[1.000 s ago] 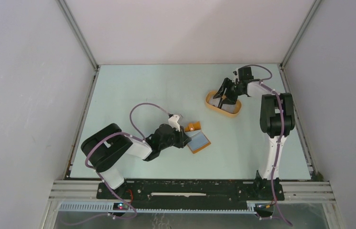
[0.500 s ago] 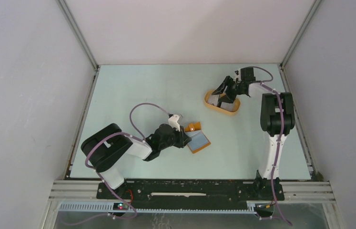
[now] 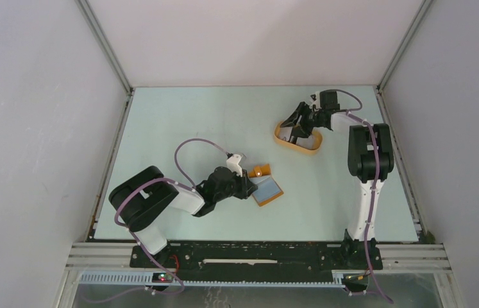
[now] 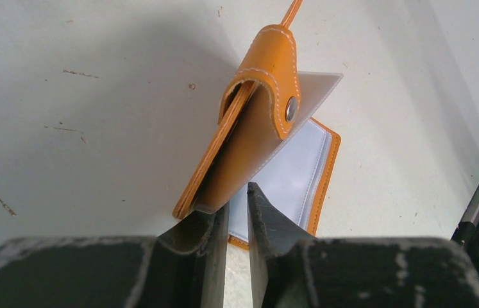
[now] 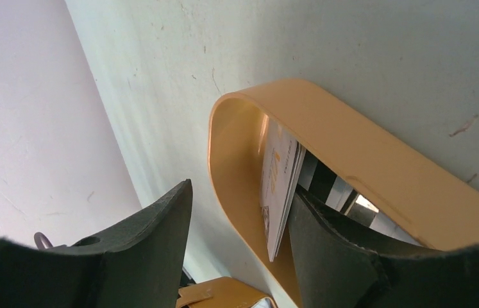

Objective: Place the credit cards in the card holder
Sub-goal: Pick up the credit card from the storage box.

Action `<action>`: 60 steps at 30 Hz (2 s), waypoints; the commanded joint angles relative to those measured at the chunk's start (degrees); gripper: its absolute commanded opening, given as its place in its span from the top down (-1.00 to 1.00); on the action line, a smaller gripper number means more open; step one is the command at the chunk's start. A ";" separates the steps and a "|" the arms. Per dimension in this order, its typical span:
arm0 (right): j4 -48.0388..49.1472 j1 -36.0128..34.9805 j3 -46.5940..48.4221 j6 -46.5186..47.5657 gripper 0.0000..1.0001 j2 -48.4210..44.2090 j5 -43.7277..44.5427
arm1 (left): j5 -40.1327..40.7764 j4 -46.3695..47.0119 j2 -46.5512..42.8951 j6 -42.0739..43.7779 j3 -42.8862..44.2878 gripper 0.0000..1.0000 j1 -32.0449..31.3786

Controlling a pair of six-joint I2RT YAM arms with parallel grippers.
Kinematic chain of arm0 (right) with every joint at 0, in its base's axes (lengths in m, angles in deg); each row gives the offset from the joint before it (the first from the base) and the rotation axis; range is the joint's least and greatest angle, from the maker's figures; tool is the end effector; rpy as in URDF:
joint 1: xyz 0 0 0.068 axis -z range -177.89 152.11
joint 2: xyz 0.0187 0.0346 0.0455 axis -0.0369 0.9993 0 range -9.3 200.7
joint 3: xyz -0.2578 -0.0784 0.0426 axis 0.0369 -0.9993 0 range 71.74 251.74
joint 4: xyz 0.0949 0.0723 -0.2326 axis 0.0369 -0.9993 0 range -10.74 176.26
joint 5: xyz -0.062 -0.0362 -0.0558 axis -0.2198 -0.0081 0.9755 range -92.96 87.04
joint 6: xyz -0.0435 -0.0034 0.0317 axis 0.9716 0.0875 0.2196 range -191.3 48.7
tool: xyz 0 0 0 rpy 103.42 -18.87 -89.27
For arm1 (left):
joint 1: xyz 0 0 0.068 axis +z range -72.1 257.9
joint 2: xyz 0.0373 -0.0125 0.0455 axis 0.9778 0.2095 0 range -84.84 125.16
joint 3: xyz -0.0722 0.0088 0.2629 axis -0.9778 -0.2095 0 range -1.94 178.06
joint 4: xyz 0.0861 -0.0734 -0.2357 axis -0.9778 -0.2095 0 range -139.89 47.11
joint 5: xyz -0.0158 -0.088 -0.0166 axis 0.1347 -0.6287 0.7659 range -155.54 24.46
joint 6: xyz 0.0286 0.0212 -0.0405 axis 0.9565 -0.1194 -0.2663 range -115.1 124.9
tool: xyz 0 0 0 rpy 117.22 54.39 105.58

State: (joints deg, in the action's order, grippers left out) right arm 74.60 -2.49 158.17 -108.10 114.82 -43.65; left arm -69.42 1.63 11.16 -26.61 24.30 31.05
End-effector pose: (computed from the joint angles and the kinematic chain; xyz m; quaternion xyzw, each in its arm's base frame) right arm 0.4610 0.0604 0.1533 0.1277 0.8782 0.4201 0.1895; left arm 0.1950 -0.2116 0.1202 0.1307 0.8341 -0.3603 0.3968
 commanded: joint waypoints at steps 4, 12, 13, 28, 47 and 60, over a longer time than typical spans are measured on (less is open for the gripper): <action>0.21 -0.97 3.24 0.39 -0.28 2.93 0.14 | -0.03 1.89 0.22 0.20 -0.85 0.57 -0.25; -0.46 -1.78 4.58 1.47 -0.27 4.00 1.32 | 0.17 1.89 0.45 0.13 -0.74 0.57 -0.25; -0.51 -1.69 4.54 1.66 -0.24 3.76 1.17 | 0.19 1.89 0.41 0.09 -0.75 0.57 -0.21; -0.38 1.33 2.39 2.27 -0.15 -0.50 -0.71 | 0.01 1.85 0.59 0.22 -0.70 0.57 -0.21; 0.15 4.17 -0.54 2.69 0.03 -2.51 -2.88 | 0.50 1.59 -0.10 0.00 -1.08 0.57 -0.26; 0.67 5.97 -1.74 2.81 0.37 -3.06 -3.26 | 0.63 1.54 -0.36 -0.05 -1.19 0.57 -0.33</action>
State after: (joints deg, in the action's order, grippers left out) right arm 74.23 1.62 156.92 -106.13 116.00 -45.88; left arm -69.20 1.82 11.43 -26.61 24.30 30.99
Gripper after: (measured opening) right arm 0.326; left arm 0.215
